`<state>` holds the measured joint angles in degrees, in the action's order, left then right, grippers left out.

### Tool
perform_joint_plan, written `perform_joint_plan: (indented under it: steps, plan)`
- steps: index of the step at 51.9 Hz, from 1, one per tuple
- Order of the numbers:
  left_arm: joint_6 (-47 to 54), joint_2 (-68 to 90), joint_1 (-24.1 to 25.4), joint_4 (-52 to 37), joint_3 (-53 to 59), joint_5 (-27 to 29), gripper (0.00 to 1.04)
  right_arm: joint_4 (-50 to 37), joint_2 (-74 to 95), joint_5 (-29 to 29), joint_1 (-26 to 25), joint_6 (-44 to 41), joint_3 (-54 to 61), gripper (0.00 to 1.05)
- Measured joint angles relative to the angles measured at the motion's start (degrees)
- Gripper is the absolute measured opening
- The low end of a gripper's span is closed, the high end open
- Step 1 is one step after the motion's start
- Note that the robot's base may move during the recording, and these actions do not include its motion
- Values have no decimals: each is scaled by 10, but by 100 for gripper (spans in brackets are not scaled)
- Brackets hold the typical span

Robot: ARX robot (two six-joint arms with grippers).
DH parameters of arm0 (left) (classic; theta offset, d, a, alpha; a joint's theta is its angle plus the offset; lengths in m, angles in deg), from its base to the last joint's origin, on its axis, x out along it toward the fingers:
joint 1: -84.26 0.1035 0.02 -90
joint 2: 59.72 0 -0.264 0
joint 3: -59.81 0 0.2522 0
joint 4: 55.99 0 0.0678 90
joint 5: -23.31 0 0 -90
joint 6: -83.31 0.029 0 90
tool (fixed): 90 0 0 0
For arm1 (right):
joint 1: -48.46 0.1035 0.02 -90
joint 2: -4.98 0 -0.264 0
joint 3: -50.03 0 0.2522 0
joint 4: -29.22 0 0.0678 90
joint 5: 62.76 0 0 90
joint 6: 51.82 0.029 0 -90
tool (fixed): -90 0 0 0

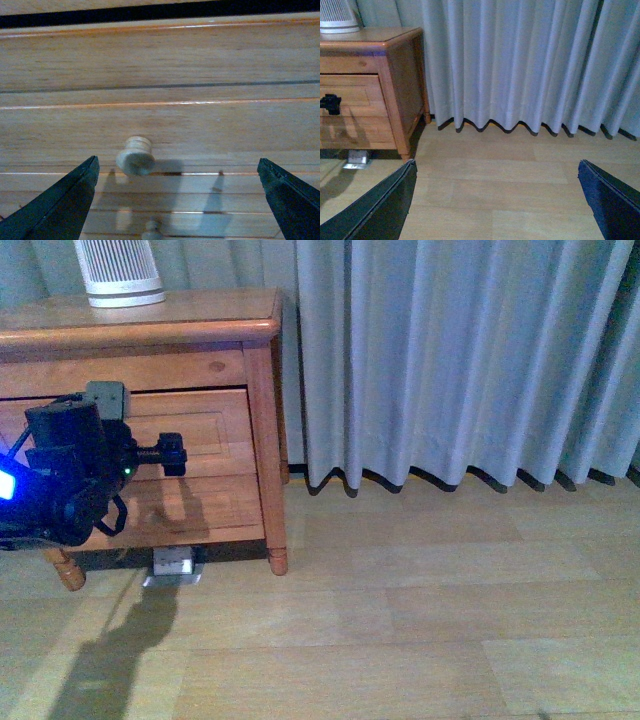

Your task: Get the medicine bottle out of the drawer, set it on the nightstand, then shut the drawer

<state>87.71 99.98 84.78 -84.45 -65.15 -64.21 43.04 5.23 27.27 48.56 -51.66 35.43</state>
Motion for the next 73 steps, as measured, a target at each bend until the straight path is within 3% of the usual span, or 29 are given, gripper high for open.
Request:
perform_joint_plan:
  steps: [36, 47, 51, 54, 62, 73]
  plan:
    - [2, 98, 19, 156, -205, 0, 98, 0, 0, 0, 0, 0, 0, 98]
    - [3, 101, 20, 148, -210, 8, 72, 0, 0, 0, 0, 0, 0, 98]
    - [3, 101, 20, 142, -209, 10, 55, 0, 0, 0, 0, 0, 0, 98]
    - [3, 101, 20, 134, -203, 12, 57, 0, 0, 0, 0, 0, 0, 98]
    - [-1, 83, 24, 118, -177, 10, 29, 0, 0, 0, 0, 0, 0, 98]
    - [-4, 70, 24, 103, -148, 11, 25, 0, 0, 0, 0, 0, 0, 98]
